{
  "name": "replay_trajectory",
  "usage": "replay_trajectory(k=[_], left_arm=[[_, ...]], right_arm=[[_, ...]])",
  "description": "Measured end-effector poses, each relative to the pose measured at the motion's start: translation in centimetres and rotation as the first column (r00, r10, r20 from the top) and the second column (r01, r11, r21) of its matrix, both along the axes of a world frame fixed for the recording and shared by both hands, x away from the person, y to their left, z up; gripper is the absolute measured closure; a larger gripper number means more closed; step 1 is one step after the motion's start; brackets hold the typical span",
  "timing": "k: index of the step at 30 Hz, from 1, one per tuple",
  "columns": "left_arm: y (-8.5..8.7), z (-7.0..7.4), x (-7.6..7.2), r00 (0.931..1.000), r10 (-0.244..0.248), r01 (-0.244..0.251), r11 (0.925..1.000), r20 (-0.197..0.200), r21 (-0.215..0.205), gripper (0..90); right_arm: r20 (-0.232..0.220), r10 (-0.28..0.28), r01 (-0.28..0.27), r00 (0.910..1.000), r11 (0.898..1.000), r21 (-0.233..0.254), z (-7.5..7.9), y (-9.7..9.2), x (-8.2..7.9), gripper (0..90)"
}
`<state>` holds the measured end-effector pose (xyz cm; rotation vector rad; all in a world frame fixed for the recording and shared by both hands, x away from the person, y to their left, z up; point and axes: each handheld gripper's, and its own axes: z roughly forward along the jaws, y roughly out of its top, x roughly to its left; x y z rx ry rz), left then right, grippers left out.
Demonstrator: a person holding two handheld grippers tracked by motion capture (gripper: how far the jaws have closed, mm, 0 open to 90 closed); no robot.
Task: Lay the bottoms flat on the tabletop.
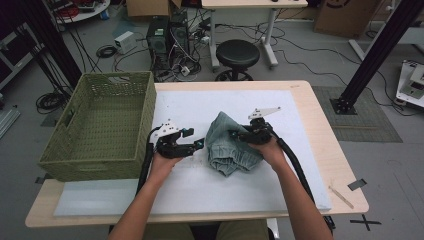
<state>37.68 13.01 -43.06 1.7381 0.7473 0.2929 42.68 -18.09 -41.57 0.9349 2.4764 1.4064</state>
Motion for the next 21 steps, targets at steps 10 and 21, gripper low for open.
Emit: replay_trajectory(k=[10, 21], left_arm=[[-2.9, -0.8, -0.3, 0.9968, -0.063, 0.064, 0.9974, -0.05, 0.033, 25.6], [-5.0, -1.3, -0.2, 0.9864, -0.097, 0.108, 0.9911, -0.133, 0.078, 50.3]], right_arm=[[0.085, -0.084, 0.086, 0.9928, 0.996, -0.022, 1.3, -1.6, -1.0, 42.5], [0.152, -0.107, 0.112, 0.9824, 0.994, -0.018, 2.7, -4.1, -2.9, 37.8]])
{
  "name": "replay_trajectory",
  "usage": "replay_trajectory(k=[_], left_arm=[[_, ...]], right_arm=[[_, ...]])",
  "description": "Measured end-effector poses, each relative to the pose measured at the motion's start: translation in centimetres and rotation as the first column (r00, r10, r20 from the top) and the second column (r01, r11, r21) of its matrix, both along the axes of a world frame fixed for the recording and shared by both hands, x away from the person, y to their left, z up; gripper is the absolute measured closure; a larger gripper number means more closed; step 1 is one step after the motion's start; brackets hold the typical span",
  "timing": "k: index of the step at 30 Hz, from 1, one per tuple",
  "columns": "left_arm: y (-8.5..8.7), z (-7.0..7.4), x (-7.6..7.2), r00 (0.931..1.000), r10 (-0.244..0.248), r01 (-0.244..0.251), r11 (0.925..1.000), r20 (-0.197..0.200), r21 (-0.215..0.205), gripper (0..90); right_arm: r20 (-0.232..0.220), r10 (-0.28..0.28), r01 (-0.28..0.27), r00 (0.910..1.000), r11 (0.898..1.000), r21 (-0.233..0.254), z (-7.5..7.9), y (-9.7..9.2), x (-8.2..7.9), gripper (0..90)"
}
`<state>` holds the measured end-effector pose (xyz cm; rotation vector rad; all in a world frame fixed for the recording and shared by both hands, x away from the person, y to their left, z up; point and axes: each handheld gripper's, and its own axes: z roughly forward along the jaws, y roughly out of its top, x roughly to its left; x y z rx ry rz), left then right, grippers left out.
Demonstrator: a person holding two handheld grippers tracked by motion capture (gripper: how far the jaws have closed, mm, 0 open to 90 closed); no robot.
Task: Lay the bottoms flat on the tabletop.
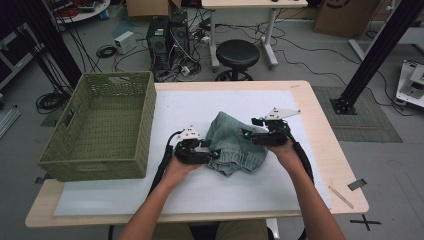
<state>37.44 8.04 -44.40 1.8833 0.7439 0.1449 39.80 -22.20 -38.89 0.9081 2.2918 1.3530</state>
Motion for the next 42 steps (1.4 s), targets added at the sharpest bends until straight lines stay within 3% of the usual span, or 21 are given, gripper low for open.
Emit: replay_trajectory(k=[2, 6, 7, 10, 14, 18, 22, 25, 27, 29, 30, 32, 34, 35, 36, 39, 40, 42], left_arm=[[-0.2, 0.0, 0.1, 0.9997, 0.019, -0.019, 0.9998, -0.018, -0.01, 62.6], [0.6, 0.5, 0.2, 0.9983, 0.059, -0.059, 0.9976, 0.001, -0.036, 87.8], [1.1, 0.6, 0.4, 0.9976, 0.068, -0.069, 0.9962, -0.006, -0.054, 87.8], [2.0, 0.7, 0.7, 0.9954, 0.096, -0.096, 0.9943, -0.003, -0.048, 87.9], [1.9, 0.6, 0.6, 0.9955, 0.093, -0.092, 0.9945, 0.017, -0.05, 87.7], [2.1, 0.7, 0.8, 0.994, 0.105, -0.103, 0.9922, 0.031, -0.07, 88.0], [2.6, 1.1, 1.0, 0.9897, 0.135, -0.131, 0.9884, 0.048, -0.077, 89.7], [3.2, 1.4, 1.3, 0.9847, 0.165, -0.16, 0.9829, 0.055, -0.091, 89.7], [3.6, 1.6, 1.4, 0.9836, 0.172, -0.167, 0.9816, 0.053, -0.092, 89.7], [3.9, 1.6, 1.3, 0.9837, 0.17, -0.164, 0.9819, 0.058, -0.094, 89.6], [4.0, 1.6, 1.3, 0.9839, 0.168, -0.162, 0.9828, 0.061, -0.088, 89.6], [4.0, 1.4, 1.2, 0.9843, 0.165, -0.16, 0.9831, 0.062, -0.09, 88.4], [4.1, 1.3, 1.2, 0.985, 0.164, -0.158, 0.9828, 0.055, -0.095, 82.7], [4.1, 1.3, 1.1, 0.9851, 0.163, -0.157, 0.9828, 0.055, -0.098, 81.2], [4.1, 1.3, 1.1, 0.9852, 0.163, -0.157, 0.9825, 0.053, -0.1, 78.0], [4.1, 1.4, 1.0, 0.986, 0.156, -0.15, 0.9838, 0.058, -0.098, 73.6], [4.1, 1.4, 0.9, 0.9868, 0.151, -0.145, 0.9843, 0.057, -0.101, 71.7], [4.2, 1.4, 0.8, 0.9868, 0.15, -0.143, 0.9847, 0.061, -0.099, 66.5]], right_arm=[[0.002, -0.011, 0.011, 0.9999, 1.0, 0.013, 0.1, -0.7, -0.2, 37.9], [0.002, -0.01, 0.01, 0.9999, 1.0, 0.017, 0.2, -1.7, -0.5, 38.8], [0.005, -0.005, 0.005, 1.0, 1.0, 0.016, 0.3, -1.9, -0.7, 39.3], [0.016, 0.01, -0.01, 0.9998, 1.0, 0.007, 0.3, -2.0, -1.2, 40.3], [0.025, 0.07, -0.069, 0.9973, 0.997, -0.015, 0.2, -1.7, -2.2, 43.6], [0.03, 0.12, -0.116, 0.9924, 0.987, -0.11, -0.5, -0.7, -3.2, 43.3], [0.013, 0.174, -0.171, 0.9846, 0.977, -0.131, -1.1, 0.2, -3.8, 42.4], [0.004, 0.254, -0.251, 0.9672, 0.958, -0.136, -1.1, 0.9, -4.2, 42.2], [-0.017, 0.299, -0.298, 0.954, 0.939, -0.169, -1.4, 1.4, -4.4, 38.7], [-0.04, 0.323, -0.322, 0.9456, 0.914, -0.246, -2.3, 2.5, -4.3, 37.7], [-0.044, 0.325, -0.325, 0.9448, 0.908, -0.264, -2.6, 2.9, -4.2, 37.8], [-0.05, 0.321, -0.323, 0.9457, 0.912, -0.254, -2.7, 3.3, -3.6, 48.0], [-0.042, 0.331, -0.33, 0.9425, 0.903, -0.274, -2.4, 3.7, -3.3, 71.1], [-0.038, 0.331, -0.327, 0.943, 0.899, -0.291, -2.4, 3.8, -3.2, 78.1], [-0.036, 0.308, -0.303, 0.9506, 0.895, -0.327, -2.3, 4.2, -3.0, 81.9], [-0.036, 0.301, -0.294, 0.9529, 0.889, -0.351, -2.2, 5.0, -2.4, 86.2], [-0.037, 0.299, -0.293, 0.9535, 0.891, -0.346, -2.1, 5.1, -2.3, 87.2], [-0.022, 0.283, -0.275, 0.9589, 0.906, -0.321, -1.6, 5.1, -1.9, 88.4]])
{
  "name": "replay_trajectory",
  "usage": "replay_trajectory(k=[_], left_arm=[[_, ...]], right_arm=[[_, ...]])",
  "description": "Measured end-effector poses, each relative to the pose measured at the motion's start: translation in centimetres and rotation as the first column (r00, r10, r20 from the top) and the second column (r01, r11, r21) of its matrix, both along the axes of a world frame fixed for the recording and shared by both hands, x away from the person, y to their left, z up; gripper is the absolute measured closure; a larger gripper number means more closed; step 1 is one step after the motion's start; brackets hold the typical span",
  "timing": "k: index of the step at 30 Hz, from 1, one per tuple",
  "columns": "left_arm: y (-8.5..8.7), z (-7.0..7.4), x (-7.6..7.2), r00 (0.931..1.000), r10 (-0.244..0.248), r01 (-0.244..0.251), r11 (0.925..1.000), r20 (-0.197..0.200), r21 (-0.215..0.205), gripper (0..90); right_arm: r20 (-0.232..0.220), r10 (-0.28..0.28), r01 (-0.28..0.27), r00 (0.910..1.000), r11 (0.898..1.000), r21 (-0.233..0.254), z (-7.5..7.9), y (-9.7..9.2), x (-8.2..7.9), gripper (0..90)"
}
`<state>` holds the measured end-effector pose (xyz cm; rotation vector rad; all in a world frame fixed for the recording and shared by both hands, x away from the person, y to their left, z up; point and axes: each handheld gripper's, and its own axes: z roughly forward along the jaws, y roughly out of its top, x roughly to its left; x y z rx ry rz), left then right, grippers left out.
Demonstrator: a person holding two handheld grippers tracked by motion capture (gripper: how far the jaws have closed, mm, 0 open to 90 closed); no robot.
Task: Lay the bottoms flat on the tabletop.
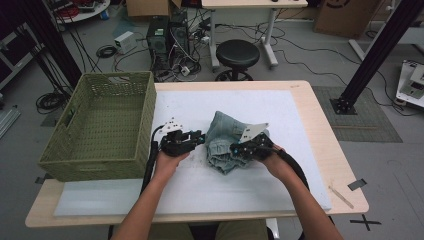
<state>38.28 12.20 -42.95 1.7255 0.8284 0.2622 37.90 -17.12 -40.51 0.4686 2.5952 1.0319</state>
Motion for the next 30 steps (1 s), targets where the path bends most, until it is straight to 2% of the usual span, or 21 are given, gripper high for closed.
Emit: replay_trajectory(k=[4, 7, 9, 12, 15, 17, 20, 22, 23, 24, 25, 27, 29, 30], left_arm=[[0.1, 0.0, -0.1, 1.0, 0.006, -0.006, 0.9999, -0.007, -0.011, 56.4], [-0.1, -0.1, -0.2, 0.9999, -0.001, 0.001, 0.9999, -0.015, -0.014, 50.3], [-0.2, -0.1, -0.2, 0.9998, -0.011, 0.01, 0.9998, -0.019, -0.014, 47.8], [-0.9, -0.3, -0.5, 0.9979, -0.063, 0.063, 0.998, -0.017, -0.008, 43.3], [-1.8, -0.6, -0.8, 0.9938, -0.11, 0.111, 0.9933, -0.018, 0.034, 36.4], [-2.5, -1.0, -0.8, 0.9924, -0.119, 0.121, 0.9906, -0.034, 0.065, 33.1], [-3.5, -1.4, -0.9, 0.9921, -0.118, 0.122, 0.9865, -0.043, 0.11, 31.3], [-3.8, -1.4, -0.8, 0.991, -0.125, 0.13, 0.9844, -0.048, 0.119, 30.6], [-4.0, -1.5, -0.8, 0.9913, -0.117, 0.124, 0.9842, -0.06, 0.127, 31.7], [-4.1, -1.5, -0.7, 0.9906, -0.112, 0.121, 0.9837, -0.079, 0.133, 36.8], [-4.3, -1.5, -0.7, 0.9913, -0.102, 0.113, 0.9834, -0.083, 0.142, 47.5], [-4.5, -1.2, -0.7, 0.9932, -0.088, 0.099, 0.9835, -0.076, 0.151, 57.5], [-4.3, -0.7, -0.6, 0.9935, -0.087, 0.095, 0.9886, -0.074, 0.116, 67.5], [-4.0, -0.4, -0.5, 0.9943, -0.086, 0.092, 0.9906, -0.064, 0.101, 69.8]], right_arm=[[0.0, -0.06, 0.06, 0.9982, 0.995, 0.083, 1.2, -0.4, 1.6, 90.0], [0.01, -0.136, 0.133, 0.9907, 0.979, 0.154, 2.1, -0.7, 3.1, 90.0], [-0.023, -0.162, 0.163, 0.9866, 0.968, 0.193, 2.3, -1.1, 4.3, 90.0], [-0.044, -0.18, 0.185, 0.9827, 0.956, 0.228, 2.4, -1.6, 5.0, 90.0], [-0.041, -0.171, 0.176, 0.9844, 0.956, 0.233, 2.3, -1.9, 4.7, 90.0], [-0.048, -0.172, 0.179, 0.9839, 0.952, 0.247, 2.1, -2.2, 4.4, 81.6], [-0.068, -0.182, 0.194, 0.9809, 0.942, 0.275, 2.0, -2.7, 4.1, 67.7], [-0.066, -0.191, 0.202, 0.9794, 0.938, 0.28, 2.0, -2.9, 3.7, 55.5], [-0.063, -0.192, 0.202, 0.9795, 0.939, 0.279, 2.0, -3.0, 3.5, 50.5], [-0.055, -0.192, 0.199, 0.98, 0.941, 0.273, 2.1, -3.0, 3.3, 47.5], [-0.043, -0.191, 0.195, 0.9807, 0.945, 0.263, 2.1, -3.0, 3.1, 43.2], [-0.017, -0.19, 0.188, 0.9817, 0.952, 0.242, 2.1, -3.0, 2.6, 36.0], [-0.009, -0.172, 0.17, 0.985, 0.959, 0.227, 2.0, -3.1, 2.0, 29.6], [-0.002, -0.169, 0.165, 0.9857, 0.961, 0.221, 1.9, -3.2, 1.6, 27.5]])
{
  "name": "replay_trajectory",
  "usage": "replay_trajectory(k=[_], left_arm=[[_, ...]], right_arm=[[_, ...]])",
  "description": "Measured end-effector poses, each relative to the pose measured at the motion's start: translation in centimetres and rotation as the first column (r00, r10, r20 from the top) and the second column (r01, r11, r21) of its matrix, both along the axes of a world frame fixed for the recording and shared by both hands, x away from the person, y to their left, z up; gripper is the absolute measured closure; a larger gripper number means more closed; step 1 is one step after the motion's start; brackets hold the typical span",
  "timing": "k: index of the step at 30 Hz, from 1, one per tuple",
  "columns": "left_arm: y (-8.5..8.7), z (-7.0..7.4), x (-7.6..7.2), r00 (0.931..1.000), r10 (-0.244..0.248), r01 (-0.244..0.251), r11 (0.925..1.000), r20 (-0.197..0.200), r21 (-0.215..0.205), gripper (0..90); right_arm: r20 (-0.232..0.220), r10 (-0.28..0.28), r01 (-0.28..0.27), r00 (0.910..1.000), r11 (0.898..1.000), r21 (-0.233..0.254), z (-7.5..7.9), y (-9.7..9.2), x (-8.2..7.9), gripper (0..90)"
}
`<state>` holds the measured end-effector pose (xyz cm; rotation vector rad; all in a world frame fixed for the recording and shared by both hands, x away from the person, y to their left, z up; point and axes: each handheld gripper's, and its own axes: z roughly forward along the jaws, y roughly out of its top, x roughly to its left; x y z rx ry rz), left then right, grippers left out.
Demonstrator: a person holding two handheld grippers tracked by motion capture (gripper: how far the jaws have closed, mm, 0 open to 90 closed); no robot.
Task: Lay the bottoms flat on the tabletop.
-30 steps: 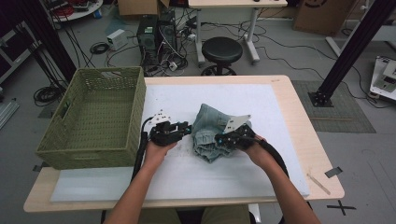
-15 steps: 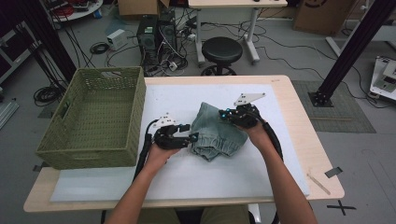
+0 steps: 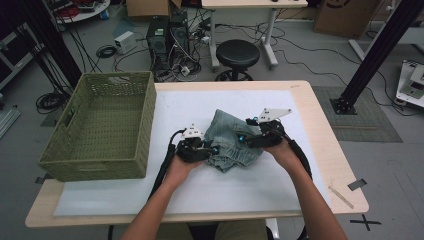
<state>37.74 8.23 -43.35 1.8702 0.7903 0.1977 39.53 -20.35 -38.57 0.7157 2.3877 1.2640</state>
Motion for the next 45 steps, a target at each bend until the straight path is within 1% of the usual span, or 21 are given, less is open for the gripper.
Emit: replay_trajectory(k=[2, 4, 6, 8, 10, 13, 17, 18, 19, 23, 25, 26, 27, 28, 30, 32, 34, 35, 38, 41, 45], left_arm=[[0.9, 0.5, 0.3, 0.9995, 0.029, -0.028, 0.998, 0.011, -0.057, 72.0], [2.0, 0.8, 0.7, 0.9981, 0.061, -0.062, 0.9924, -0.011, -0.106, 73.1], [3.0, 0.9, 1.1, 0.9957, 0.091, -0.093, 0.9889, -0.018, -0.116, 73.5], [3.7, 1.0, 1.2, 0.9923, 0.122, -0.124, 0.9825, -0.023, -0.139, 73.8], [4.3, 1.0, 1.3, 0.9877, 0.153, -0.156, 0.9754, -0.031, -0.155, 74.1], [4.6, 0.9, 1.4, 0.9832, 0.178, -0.182, 0.9718, -0.04, -0.15, 74.2], [4.8, 0.8, 1.5, 0.9785, 0.202, -0.206, 0.9681, -0.04, -0.143, 74.0], [4.9, 0.8, 1.6, 0.9778, 0.206, -0.21, 0.9678, -0.039, -0.139, 74.0], [5.0, 0.8, 1.6, 0.9764, 0.212, -0.216, 0.9662, -0.042, -0.141, 73.9], [5.4, 0.5, 1.9, 0.9723, 0.229, -0.234, 0.9629, -0.045, -0.135, 73.9], [5.6, 0.4, 2.1, 0.9713, 0.233, -0.237, 0.9621, -0.047, -0.135, 73.9], [5.5, 0.3, 2.1, 0.9711, 0.233, -0.238, 0.9607, -0.052, -0.142, 73.9], [5.5, 0.3, 2.1, 0.9727, 0.228, -0.232, 0.9628, -0.044, -0.139, 73.8], [5.5, 0.3, 2.0, 0.9733, 0.227, -0.229, 0.9637, -0.034, -0.136, 73.6], [5.6, 0.3, 1.9, 0.9741, 0.224, -0.226, 0.9641, -0.035, -0.139, 71.5], [5.7, 0.3, 1.9, 0.9736, 0.226, -0.228, 0.9629, -0.031, -0.144, 66.1], [5.8, 0.3, 1.8, 0.9723, 0.232, -0.234, 0.9593, -0.029, -0.159, 57.2], [5.9, 0.4, 1.7, 0.9735, 0.227, -0.228, 0.9599, -0.026, -0.163, 54.4], [5.7, 0.8, 1.4, 0.9745, 0.224, -0.221, 0.9614, 0.004, -0.164, 48.2], [5.4, 1.2, 1.0, 0.9771, 0.209, -0.201, 0.9674, 0.038, -0.154, 45.7], [5.0, 1.3, 0.5, 0.9772, 0.2, -0.191, 0.9733, 0.069, -0.128, 42.4]], right_arm=[[0.002, 0.017, -0.017, 0.9999, 1.0, -0.001, -0.3, -0.4, -0.7, 25.6], [0.001, 0.031, -0.031, 0.9995, 0.999, -0.01, -0.7, -0.7, -1.3, 24.6], [0.014, 0.039, -0.039, 0.9991, 0.998, -0.044, -1.0, -0.8, -1.7, 22.2], [0.016, 0.054, -0.053, 0.9984, 0.997, -0.059, -1.2, -0.6, -2.1, 22.2], [0.033, 0.078, -0.074, 0.9964, 0.992, -0.1, -1.4, -0.2, -2.4, 22.3], [0.069, 0.132, -0.116, 0.9889, 0.973, -0.201, -2.2, 1.1, -2.8, 23.1], [0.118, 0.138, -0.098, 0.9835, 0.951, -0.295, -3.2, 2.5, -2.6, 24.3], [0.128, 0.14, -0.096, 0.9819, 0.948, -0.304, -3.3, 2.7, -2.5, 25.1], [0.122, 0.139, -0.097, 0.9827, 0.949, -0.299, -3.4, 2.8, -2.3, 26.2], [0.06, 0.182, -0.159, 0.9816, 0.95, -0.268, -3.8, 2.7, -2.0, 27.8], [0.033, 0.222, -0.204, 0.9745, 0.938, -0.279, -4.1, 3.0, -2.2, 28.5], [0.046, 0.225, -0.2, 0.9734, 0.931, -0.307, -4.3, 3.3, -2.3, 29.3], [0.059, 0.214, -0.183, 0.9751, 0.926, -0.329, -4.5, 3.5, -2.3, 36.7], [0.067, 0.201, -0.169, 0.9774, 0.931, -0.323, -4.5, 3.6, -2.2, 43.7], [0.043, 0.212, -0.191, 0.9764, 0.94, -0.284, -4.2, 3.5, -1.9, 68.1], [0.041, 0.196, -0.182, 0.9797, 0.955, -0.235, -3.6, 3.0, -1.6, 82.9], [0.023, 0.176, -0.17, 0.9841, 0.97, -0.173, -3.0, 2.5, -1.0, 87.2], [0.02, 0.159, -0.155, 0.9871, 0.979, -0.136, -2.7, 2.2, -0.7, 87.3], [0.032, 0.093, -0.09, 0.9952, 0.992, -0.084, -1.8, 1.8, 0.2, 87.6], [0.037, 0.026, -0.024, 0.999, 0.998, -0.055, -1.4, 1.7, 1.3, 87.6], [0.045, -0.057, 0.058, 0.9974, 0.998, -0.038, -1.0, 1.8, 2.7, 87.7]])
